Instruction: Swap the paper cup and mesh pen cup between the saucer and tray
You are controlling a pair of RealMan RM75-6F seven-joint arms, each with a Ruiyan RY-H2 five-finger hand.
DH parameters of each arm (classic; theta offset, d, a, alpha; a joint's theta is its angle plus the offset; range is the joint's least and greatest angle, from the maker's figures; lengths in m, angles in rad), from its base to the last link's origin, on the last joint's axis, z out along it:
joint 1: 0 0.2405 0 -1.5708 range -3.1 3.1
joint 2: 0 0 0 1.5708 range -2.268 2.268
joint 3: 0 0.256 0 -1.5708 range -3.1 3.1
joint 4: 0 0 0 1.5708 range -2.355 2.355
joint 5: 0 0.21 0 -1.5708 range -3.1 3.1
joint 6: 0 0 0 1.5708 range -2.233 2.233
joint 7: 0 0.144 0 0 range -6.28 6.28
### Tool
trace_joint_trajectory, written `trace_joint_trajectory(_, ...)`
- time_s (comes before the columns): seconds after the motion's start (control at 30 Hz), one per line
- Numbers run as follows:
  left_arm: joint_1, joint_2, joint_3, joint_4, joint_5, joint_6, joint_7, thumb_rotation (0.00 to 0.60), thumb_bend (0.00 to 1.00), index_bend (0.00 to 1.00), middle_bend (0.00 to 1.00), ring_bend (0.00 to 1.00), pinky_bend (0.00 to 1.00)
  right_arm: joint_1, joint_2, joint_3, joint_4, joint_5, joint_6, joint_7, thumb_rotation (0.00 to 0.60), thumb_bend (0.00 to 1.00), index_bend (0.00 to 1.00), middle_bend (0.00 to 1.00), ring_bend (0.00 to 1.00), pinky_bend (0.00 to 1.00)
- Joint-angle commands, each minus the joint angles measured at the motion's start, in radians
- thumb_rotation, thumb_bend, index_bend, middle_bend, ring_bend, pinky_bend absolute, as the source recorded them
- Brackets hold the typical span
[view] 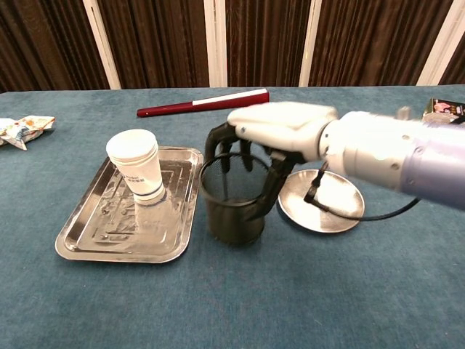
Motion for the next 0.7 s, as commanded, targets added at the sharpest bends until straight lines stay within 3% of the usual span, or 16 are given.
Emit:
trace_joint_trajectory(0.03, 0.002, -0.001, -0.002, 0.0, 0.002, 0.0, 0.003, 0.6, 0.09, 0.11, 0.0, 0.0, 0.16, -0.024, 0.095, 0.016, -0.047, 0.031, 0.009, 0.028, 0.6, 0.0, 0.42, 0.45, 0.48, 0.2)
trace_joint_trajectory(0.13, 0.005, -0.005, -0.004, -0.001, 0.005, 0.004, 0.014, 0.6, 0.09, 0.11, 0.0, 0.0, 0.16, -0.042, 0.193, 0.024, -0.064, 0.063, -0.008, 0.062, 0.6, 0.0, 0.42, 0.45, 0.48, 0.2)
trace_joint_trajectory(0.33, 0.01, -0.015, -0.006, -0.007, 0.011, 0.01, 0.045, 0.6, 0.09, 0.11, 0.0, 0.0, 0.16, -0.078, 0.302, 0.006, -0.043, 0.068, -0.053, 0.155, 0.6, 0.0, 0.42, 0.45, 0.48, 0.18)
trace_joint_trajectory(0.7, 0.017, -0.038, -0.013, -0.006, 0.023, 0.024, 0.085, 0.6, 0.09, 0.11, 0.0, 0.0, 0.16, -0.11, 0.296, -0.028, 0.065, -0.042, -0.11, 0.333, 0.6, 0.0, 0.42, 0.45, 0.45, 0.15)
